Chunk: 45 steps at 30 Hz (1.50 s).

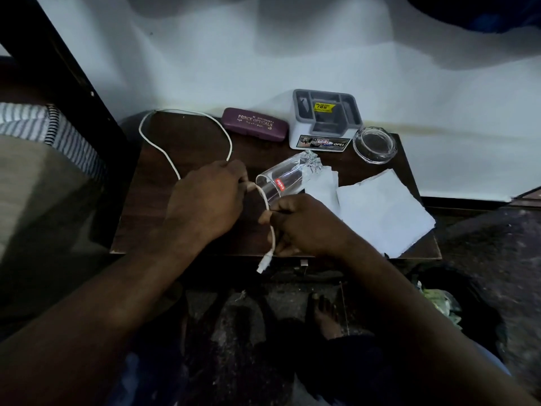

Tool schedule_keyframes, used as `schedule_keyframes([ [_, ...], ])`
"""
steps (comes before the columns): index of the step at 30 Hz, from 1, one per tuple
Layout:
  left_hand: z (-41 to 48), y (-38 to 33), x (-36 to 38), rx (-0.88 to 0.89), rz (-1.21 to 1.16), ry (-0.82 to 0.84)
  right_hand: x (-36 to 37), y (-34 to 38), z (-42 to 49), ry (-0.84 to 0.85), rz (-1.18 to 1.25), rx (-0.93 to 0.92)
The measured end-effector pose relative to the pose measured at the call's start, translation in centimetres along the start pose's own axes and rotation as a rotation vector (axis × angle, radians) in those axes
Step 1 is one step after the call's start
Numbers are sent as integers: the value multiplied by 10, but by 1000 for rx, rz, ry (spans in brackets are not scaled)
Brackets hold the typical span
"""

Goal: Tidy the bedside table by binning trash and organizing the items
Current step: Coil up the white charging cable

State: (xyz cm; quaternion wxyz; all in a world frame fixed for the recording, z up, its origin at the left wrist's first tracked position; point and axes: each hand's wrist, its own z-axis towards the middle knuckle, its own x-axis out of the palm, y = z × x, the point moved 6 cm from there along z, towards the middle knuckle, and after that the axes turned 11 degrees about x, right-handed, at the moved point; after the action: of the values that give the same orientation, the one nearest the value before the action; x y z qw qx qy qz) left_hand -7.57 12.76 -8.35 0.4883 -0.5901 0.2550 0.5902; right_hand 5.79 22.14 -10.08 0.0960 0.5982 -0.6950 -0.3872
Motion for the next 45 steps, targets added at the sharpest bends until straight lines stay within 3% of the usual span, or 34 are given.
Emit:
schedule_keyframes([
  [3, 3, 1, -2, 21, -29, -50, 8, 6, -8, 206, 279, 19],
  [8, 1, 9, -6, 27, -26, -83, 3, 17, -18, 336, 614, -100],
  [18, -55, -14, -17, 39, -213, -30, 20, 12, -43, 405, 872, -145],
  [22, -83, -26, -9, -32, -564, -12, 39, 9, -72, 516, 1066, -134],
  [25, -104, -40, -27, 44, -620, -131, 57, 10, -103, 599, 1142, -172],
  [29, -125, -47, -44, 17, -596, -200, 71, 4, -136, 638, 1140, -252],
  [32, -132, -43, -64, 102, -493, -301, 80, -10, -156, 615, 1082, -282],
  [37, -139, -44, -82, 194, -175, -296, 94, -32, -168, 491, 932, -285],
  [45, -125, -16, -92, -43, -214, -467, 91, -24, -142, 372, 869, -266],
])
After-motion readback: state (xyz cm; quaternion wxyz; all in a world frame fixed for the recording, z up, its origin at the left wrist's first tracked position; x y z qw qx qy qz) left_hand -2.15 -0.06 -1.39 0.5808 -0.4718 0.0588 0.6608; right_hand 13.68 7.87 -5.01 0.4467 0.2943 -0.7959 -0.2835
